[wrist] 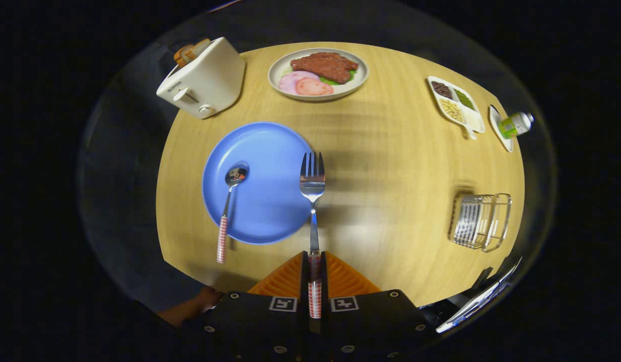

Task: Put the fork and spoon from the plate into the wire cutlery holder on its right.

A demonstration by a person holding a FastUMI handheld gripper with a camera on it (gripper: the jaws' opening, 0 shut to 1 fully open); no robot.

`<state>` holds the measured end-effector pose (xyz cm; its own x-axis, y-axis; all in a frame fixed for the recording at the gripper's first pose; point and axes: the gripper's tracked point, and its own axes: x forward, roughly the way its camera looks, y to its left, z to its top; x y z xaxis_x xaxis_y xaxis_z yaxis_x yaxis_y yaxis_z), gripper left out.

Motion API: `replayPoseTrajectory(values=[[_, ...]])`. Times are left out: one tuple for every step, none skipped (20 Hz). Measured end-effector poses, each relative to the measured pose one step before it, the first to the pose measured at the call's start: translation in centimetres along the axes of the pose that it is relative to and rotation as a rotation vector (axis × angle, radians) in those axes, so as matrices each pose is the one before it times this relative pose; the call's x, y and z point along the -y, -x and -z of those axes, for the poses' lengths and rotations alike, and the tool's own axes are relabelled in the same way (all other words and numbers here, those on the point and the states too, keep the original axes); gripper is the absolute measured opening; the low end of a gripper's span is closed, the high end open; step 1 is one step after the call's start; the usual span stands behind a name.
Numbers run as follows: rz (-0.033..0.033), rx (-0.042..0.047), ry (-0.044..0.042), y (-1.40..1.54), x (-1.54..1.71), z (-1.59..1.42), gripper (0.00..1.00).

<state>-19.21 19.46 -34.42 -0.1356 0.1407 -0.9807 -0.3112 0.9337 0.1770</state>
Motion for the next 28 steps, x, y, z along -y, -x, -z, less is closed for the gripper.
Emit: replayPoseTrajectory(values=[[0.01583, 0.00341, -0.0188, 0.898, 1.977, 0.351, 0.1], [0.01577, 0.00349, -0.01953, 0.776, 2.035, 0.283, 0.1], [0.0175, 0.00508, -0.01752, 0.78, 2.15, 0.151, 0.1], [0.01904, 0.00525, -0.01888, 0.679, 2.23, 0.039, 0.1], [0.01874, 0.00222, -0.01939, 0.61, 2.136, 0.101, 0.1], [0.012, 0.00129, -0.01647, 0.533, 1.952, 0.054, 0.1], [0.01213, 0.0035, -0.01695, 0.289, 1.731, 0.021, 0.1], [0.0106, -0.00569, -0.01514, 0.3, 1.816, 0.099, 0.1], [0.00657, -0.00613, -0.01129, 0.161, 1.522, 0.099, 0.1], [0.00298, -0.00794, -0.00563, 0.11, 1.225, 0.088, 0.1], [0.00298, -0.01388, 0.00054, 0.094, 1.233, 0.295, 0.1], [0.00341, -0.00998, 0.00101, -0.107, 1.089, 0.137, 0.1], [0.00223, -0.01153, 0.002, -0.217, 0.767, 0.099, 0.1], [0.00075, -0.01413, -0.00109, -0.23, 0.827, 0.095, 0.1], [-0.00375, -0.01798, 0.0023, -0.361, 0.389, 0.185, 0.1], [-0.00554, -0.02577, 0.00678, -0.323, 0.351, 0.323, 0.1], [-0.00872, -0.02552, 0.01321, -0.205, 0.166, 0.405, 0.1], [-0.00891, -0.02357, 0.01687, -0.272, 0.199, 0.23, 0.1], [-0.00536, -0.02193, 0.01768, -0.299, 0.226, 0.257, 0.1], [-0.00188, -0.0204, 0.01523, -0.186, 0.23, 0.079, 0.1], [-0.00271, -0.01704, 0.01208, -0.231, 0.095, -0.064, 0.1], [-0.00837, -0.02044, 0.01, -0.23, -0.031, -0.147, 0.1], [-0.0058, -0.02194, 0.0075, -0.142, 0.056, 0.016, 0.1], [-0.0001, -0.02465, 0.01004, -0.18, 0.155, -0.084, 0.1], [0.00509, -0.02157, 0.0104, -0.204, 0.141, -0.273, 0.1], [0.00478, -0.02284, 0.01158, -0.099, 0.23, -0.111, 0.1], [-0.00404, -0.02462, 0.00774, -0.033, 0.194, -0.224, 0.1], [-0.00811, -0.02327, -0.00485, -0.093, -0.166, -0.166, 0.1]])
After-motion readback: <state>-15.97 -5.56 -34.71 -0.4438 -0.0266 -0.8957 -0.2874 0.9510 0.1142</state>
